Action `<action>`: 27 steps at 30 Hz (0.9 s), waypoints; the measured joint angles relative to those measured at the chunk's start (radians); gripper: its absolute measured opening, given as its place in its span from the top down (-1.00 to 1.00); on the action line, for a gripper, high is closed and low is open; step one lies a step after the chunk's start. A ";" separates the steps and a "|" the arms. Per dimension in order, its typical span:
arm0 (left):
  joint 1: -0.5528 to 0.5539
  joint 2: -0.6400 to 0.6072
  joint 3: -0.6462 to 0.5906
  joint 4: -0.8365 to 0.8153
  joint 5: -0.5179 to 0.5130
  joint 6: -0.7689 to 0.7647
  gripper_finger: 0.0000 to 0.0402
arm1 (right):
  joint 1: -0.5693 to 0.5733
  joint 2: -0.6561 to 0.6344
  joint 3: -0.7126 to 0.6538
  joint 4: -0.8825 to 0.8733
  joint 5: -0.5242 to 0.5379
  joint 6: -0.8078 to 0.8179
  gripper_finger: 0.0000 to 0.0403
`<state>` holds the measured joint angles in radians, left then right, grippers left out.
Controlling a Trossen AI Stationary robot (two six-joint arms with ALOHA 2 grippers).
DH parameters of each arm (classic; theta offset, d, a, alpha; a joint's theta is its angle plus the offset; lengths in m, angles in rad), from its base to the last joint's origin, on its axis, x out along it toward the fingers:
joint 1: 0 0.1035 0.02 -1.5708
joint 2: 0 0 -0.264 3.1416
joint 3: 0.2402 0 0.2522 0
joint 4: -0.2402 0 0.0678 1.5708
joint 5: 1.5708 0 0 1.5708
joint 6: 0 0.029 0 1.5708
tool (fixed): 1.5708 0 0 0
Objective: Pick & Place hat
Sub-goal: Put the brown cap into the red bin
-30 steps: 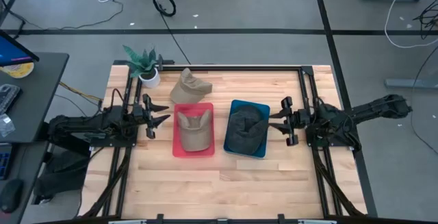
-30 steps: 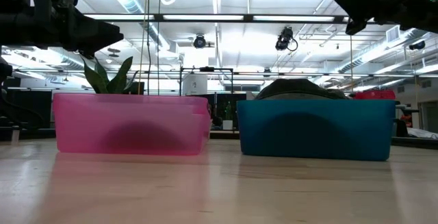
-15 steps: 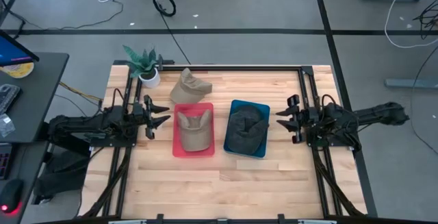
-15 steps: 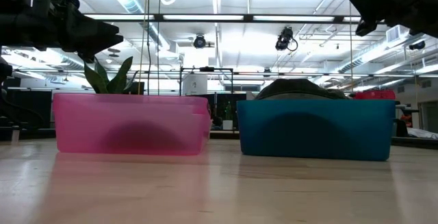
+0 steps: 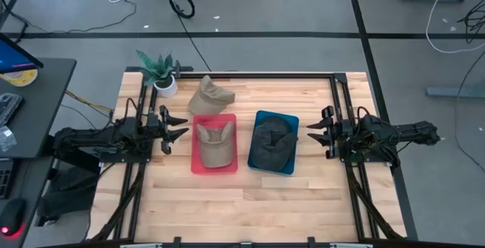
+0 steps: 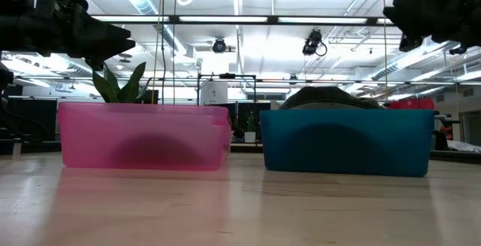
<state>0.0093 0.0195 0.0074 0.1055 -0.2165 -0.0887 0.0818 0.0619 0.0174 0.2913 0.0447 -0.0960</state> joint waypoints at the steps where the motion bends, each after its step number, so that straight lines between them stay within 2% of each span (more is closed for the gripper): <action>1: 0.000 0.000 0.000 0.000 0.000 0.000 0.18 | 0.000 -0.017 0.000 -0.027 0.000 -0.002 0.39; 4: 0.000 0.000 0.000 0.000 0.000 -0.003 0.18 | 0.000 -0.061 0.000 -0.117 0.000 -0.008 0.39; 14: 0.000 0.001 0.000 -0.010 0.000 -0.020 0.18 | -0.003 -0.062 0.000 -0.269 0.063 -0.018 0.39; 27: 0.000 0.017 0.000 -0.033 -0.016 -0.037 0.18 | -0.011 -0.061 0.001 -0.263 0.063 -0.044 0.39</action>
<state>0.0090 0.0364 0.0071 0.0723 -0.2325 -0.1257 0.0708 0.0010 0.0181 0.0282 0.1074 -0.1397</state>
